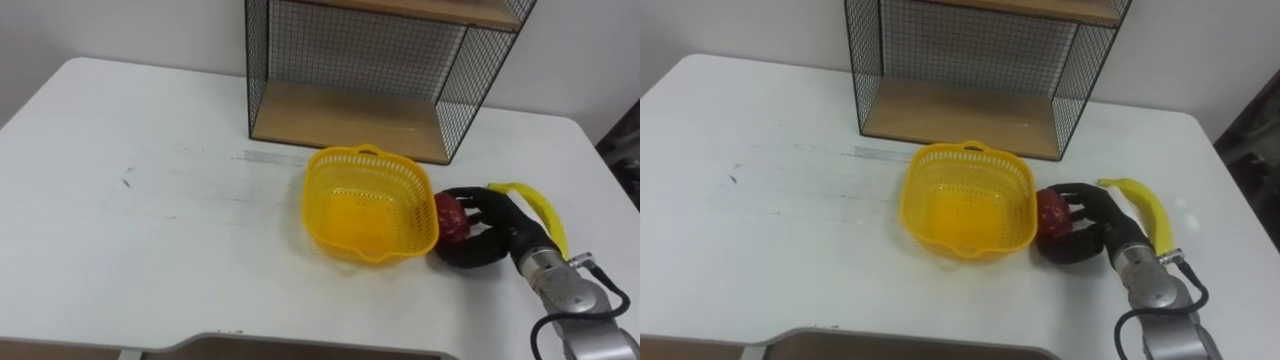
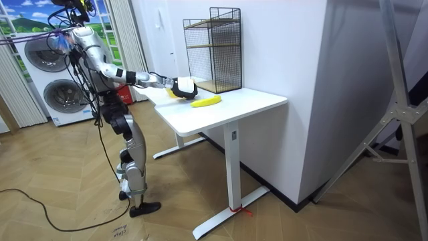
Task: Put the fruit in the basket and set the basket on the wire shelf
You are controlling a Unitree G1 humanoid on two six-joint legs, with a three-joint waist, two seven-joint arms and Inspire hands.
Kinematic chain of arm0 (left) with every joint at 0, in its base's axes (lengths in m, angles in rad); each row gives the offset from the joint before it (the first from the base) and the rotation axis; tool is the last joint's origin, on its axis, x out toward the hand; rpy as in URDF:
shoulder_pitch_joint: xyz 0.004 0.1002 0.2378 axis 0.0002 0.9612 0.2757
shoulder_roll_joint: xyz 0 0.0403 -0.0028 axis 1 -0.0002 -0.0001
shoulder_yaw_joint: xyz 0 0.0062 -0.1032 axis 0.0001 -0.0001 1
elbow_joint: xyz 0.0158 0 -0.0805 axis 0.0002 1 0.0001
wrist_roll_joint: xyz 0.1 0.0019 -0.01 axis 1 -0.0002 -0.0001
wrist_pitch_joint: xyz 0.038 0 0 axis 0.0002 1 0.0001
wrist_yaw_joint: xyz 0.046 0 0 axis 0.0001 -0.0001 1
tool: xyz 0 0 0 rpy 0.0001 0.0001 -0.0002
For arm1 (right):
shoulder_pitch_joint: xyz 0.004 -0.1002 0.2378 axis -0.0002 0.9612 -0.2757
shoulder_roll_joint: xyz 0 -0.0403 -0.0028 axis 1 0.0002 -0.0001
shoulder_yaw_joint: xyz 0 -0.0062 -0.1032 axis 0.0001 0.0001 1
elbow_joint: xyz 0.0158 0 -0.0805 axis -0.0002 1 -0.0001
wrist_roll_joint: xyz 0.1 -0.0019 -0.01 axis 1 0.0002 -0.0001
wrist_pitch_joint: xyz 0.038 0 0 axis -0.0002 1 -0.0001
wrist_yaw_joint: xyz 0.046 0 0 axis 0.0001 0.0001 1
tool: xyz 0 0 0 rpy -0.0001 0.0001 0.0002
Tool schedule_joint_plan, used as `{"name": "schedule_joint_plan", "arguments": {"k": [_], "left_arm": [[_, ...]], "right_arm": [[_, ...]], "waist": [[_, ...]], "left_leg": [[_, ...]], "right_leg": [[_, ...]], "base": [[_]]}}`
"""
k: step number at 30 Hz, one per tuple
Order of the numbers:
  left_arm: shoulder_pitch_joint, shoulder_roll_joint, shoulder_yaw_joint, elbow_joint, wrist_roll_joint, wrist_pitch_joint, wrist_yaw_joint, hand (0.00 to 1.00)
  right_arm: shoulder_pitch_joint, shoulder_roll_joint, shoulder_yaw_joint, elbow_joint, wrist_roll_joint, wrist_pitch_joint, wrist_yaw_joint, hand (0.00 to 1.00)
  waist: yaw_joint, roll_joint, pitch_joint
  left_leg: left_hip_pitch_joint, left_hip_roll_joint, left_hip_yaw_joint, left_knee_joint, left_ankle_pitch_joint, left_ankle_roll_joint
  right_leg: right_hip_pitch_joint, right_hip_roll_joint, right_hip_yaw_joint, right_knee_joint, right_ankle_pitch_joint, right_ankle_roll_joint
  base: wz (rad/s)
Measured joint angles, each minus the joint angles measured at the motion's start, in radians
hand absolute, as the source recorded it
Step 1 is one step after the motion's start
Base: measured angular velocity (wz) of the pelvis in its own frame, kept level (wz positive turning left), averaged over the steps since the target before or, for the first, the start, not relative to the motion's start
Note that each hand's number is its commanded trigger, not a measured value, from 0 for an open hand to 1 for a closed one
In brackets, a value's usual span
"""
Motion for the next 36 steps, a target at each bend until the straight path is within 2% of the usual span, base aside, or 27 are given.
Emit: {"name": "schedule_joint_plan", "arguments": {"k": [6,8,12,18,19,26,36], "left_arm": [[0.001,-0.004,0.001,0.0,0.0,0.0,0.015,0.0],[0.011,-0.004,0.001,-0.003,0.0,0.0,0.022,0.0],[0.023,-0.004,0.002,-0.013,0.0,0.0,0.032,0.0],[0.023,-0.005,0.028,-0.034,0.0,0.0,0.037,0.0],[0.023,-0.005,0.033,-0.035,0.001,0.0,0.037,0.0],[0.019,-0.012,0.039,-0.035,0.001,0.002,0.039,0.0],[0.02,-0.015,0.037,-0.034,0.008,0.003,0.038,0.0]], "right_arm": [[0.002,0.0,-0.007,0.025,0.071,0.002,-0.019,1.0],[0.013,0.0,-0.028,0.031,0.15,0.022,-0.047,1.0],[0.024,0.0,-0.074,0.039,0.213,0.024,-0.11,1.0],[0.024,0.0,-0.118,0.033,0.262,0.024,-0.188,1.0],[0.024,0.0,-0.119,0.029,0.264,0.024,-0.193,1.0],[0.024,0.0,-0.148,-0.113,0.354,0.031,-0.238,1.0],[0.024,0.0,-0.147,-0.276,0.355,0.031,-0.247,1.0]], "waist": [[0.001,-0.005,-0.0024],[0.002,-0.006,-0.0021],[-0.015,-0.007,-0.0007],[-0.016,-0.005,0.0007],[-0.016,-0.008,-0.0011],[-0.018,0.001,0.0003],[-0.021,0.008,0.0035]], "left_leg": [[0.005,0.0,-0.001,-0.002,0.0,0.0],[0.011,0.0,-0.002,-0.002,0.0,0.0],[0.011,0.0,-0.001,-0.003,0.0,0.0],[0.004,0.001,0.009,-0.006,0.0,0.0],[0.003,0.001,0.01,-0.007,0.0,0.0],[-0.001,0.001,0.016,-0.011,0.0,0.0],[-0.01,0.001,0.017,-0.013,0.0,0.0]], "right_leg": [[0.004,0.0,0.001,0.0,0.0,0.0],[0.01,0.001,0.0,0.0,0.0,0.001],[0.01,0.002,0.001,-0.001,0.0,0.001],[-0.006,0.004,0.015,0.002,0.0,0.001],[-0.008,0.004,0.016,0.002,0.0,0.001],[-0.015,0.006,0.025,0.0,0.0,0.001],[-0.026,0.005,0.025,0.005,0.0,0.001]], "base": [[0.0],[0.0],[0.0],[-0.06],[-0.06],[-0.03],[0.0]]}}
